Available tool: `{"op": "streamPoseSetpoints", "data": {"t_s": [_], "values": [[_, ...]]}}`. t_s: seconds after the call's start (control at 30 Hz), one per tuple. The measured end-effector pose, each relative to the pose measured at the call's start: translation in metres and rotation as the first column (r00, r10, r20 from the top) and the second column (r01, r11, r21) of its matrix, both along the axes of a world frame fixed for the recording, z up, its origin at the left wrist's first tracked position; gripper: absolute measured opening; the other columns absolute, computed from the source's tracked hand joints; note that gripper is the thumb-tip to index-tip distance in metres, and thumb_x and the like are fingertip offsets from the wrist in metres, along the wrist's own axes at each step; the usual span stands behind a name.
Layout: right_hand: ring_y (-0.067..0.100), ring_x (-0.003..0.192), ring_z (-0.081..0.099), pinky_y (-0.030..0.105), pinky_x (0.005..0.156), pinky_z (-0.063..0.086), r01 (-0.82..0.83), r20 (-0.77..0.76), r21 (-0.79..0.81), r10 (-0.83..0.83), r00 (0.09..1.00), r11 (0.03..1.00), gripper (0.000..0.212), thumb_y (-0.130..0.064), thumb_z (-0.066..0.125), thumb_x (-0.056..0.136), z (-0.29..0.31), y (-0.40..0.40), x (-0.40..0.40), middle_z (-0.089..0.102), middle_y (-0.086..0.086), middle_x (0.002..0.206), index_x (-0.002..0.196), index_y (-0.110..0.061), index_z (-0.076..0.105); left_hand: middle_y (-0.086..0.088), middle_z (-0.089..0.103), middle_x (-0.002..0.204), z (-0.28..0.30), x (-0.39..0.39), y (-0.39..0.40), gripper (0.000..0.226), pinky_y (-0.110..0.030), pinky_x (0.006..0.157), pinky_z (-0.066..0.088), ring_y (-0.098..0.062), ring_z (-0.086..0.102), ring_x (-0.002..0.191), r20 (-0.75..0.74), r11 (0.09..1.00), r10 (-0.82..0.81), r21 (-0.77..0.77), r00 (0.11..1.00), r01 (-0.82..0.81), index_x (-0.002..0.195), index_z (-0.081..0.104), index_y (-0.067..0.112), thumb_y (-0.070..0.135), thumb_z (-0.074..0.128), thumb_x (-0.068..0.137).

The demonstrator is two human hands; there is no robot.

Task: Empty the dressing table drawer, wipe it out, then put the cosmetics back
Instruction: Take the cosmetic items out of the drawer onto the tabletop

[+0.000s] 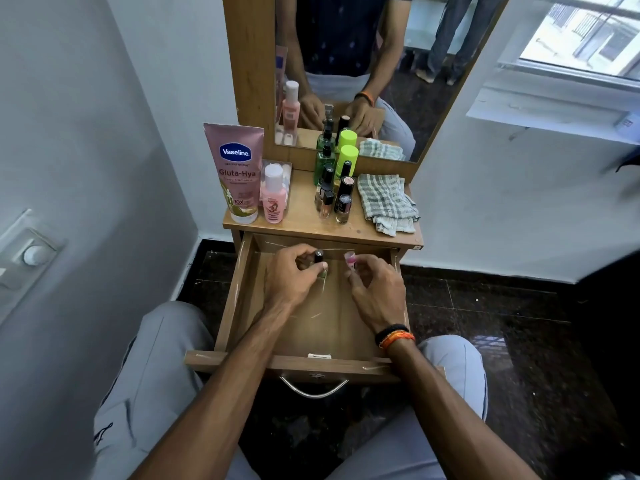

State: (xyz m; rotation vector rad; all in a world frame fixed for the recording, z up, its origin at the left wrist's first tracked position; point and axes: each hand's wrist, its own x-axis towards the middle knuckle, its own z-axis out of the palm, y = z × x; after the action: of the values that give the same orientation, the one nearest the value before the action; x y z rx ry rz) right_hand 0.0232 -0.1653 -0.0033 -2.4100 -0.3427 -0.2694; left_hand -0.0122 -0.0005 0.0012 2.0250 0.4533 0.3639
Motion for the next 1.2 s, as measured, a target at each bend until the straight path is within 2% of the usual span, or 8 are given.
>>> {"op": "streamPoseSetpoints", "data": {"t_s": [0.13,0.3,0.37,0.5,0.63,0.73,1.0,1.2], "values": [[-0.008,0.08,0.061,0.013,0.075,0.051,-0.012,0.041,0.24,0.003,0.999,0.971,0.023,-0.024,0.077,0.085,0.022,0.004,0.006,0.067,-0.014,0.091,0.105,-0.022,0.068,0.012,0.071,0.077,0.021,0.0,0.003,0.022,-0.023,0.064,0.053,-0.011,0.067,0.072,0.101,0.999,0.033,0.013,0.994,-0.035,0.097,0.078,0.024,0.025,0.085,0.076],[0.0,0.082,0.068,0.023,0.079,0.058,-0.004,0.061,0.339,-0.018,0.998,0.941,0.022,-0.024,0.079,0.083,0.043,0.016,0.022,0.072,-0.008,0.092,0.102,-0.019,0.069,0.02,0.068,0.076,0.043,0.012,0.005,0.022,-0.02,0.061,0.053,-0.006,0.064,0.064,0.18,0.998,0.06,-0.008,0.982,-0.06,0.098,0.077,0.024,0.025,0.084,0.077],[0.003,0.084,0.069,0.029,0.08,0.06,-0.006,0.067,0.334,-0.017,0.998,0.942,0.023,-0.026,0.079,0.083,0.044,0.02,0.029,0.073,-0.006,0.094,0.103,-0.018,0.069,0.023,0.065,0.076,0.049,0.017,0.005,0.024,-0.021,0.06,0.055,-0.003,0.063,0.063,0.205,0.998,0.055,0.012,0.977,-0.059,0.101,0.077,0.02,0.024,0.084,0.078],[0.005,0.084,0.07,0.032,0.078,0.061,-0.007,0.062,0.337,-0.015,0.998,0.942,0.024,-0.023,0.079,0.083,0.045,0.027,0.038,0.073,-0.004,0.094,0.104,-0.015,0.07,0.013,0.071,0.08,0.054,0.028,0.006,0.025,-0.027,0.062,0.059,-0.01,0.067,0.067,0.221,0.997,0.061,0.025,0.973,-0.068,0.103,0.077,0.018,0.023,0.082,0.08],[0.006,0.083,0.069,0.028,0.079,0.061,-0.006,0.085,0.323,-0.023,0.996,0.946,0.024,-0.02,0.079,0.083,0.048,0.031,0.042,0.073,-0.003,0.093,0.105,-0.013,0.07,0.01,0.071,0.08,0.056,0.039,0.007,0.029,-0.017,0.057,0.054,-0.002,0.062,0.063,0.225,0.995,0.075,0.045,0.971,-0.087,0.107,0.076,0.015,0.024,0.082,0.08],[0.008,0.083,0.069,0.03,0.079,0.061,-0.007,0.094,0.297,-0.023,0.995,0.955,0.025,-0.019,0.079,0.083,0.047,0.034,0.045,0.073,-0.001,0.094,0.105,-0.013,0.07,0.009,0.07,0.077,0.056,0.045,0.008,0.03,-0.02,0.057,0.054,-0.001,0.06,0.061,0.22,0.995,0.075,0.05,0.973,-0.088,0.107,0.076,0.014,0.024,0.082,0.08],[0.008,0.085,0.068,0.03,0.081,0.06,-0.009,0.126,0.248,-0.023,0.992,0.969,0.025,-0.021,0.078,0.084,0.043,0.037,0.051,0.073,-0.001,0.095,0.106,-0.014,0.069,0.012,0.068,0.083,0.059,0.054,0.01,0.029,-0.002,0.055,0.044,0.01,0.055,0.063,0.227,0.994,0.076,0.056,0.971,-0.091,0.107,0.075,0.012,0.02,0.082,0.08],[0.007,0.083,0.067,0.027,0.079,0.059,-0.021,0.132,0.252,-0.013,0.991,0.967,0.025,-0.021,0.079,0.083,0.042,0.037,0.052,0.073,0.0,0.095,0.105,-0.012,0.069,0.008,0.069,0.084,0.056,0.057,0.008,0.026,-0.001,0.058,0.044,0.007,0.058,0.069,0.228,0.996,0.061,0.05,0.972,-0.074,0.104,0.075,0.011,0.021,0.082,0.081]]}}
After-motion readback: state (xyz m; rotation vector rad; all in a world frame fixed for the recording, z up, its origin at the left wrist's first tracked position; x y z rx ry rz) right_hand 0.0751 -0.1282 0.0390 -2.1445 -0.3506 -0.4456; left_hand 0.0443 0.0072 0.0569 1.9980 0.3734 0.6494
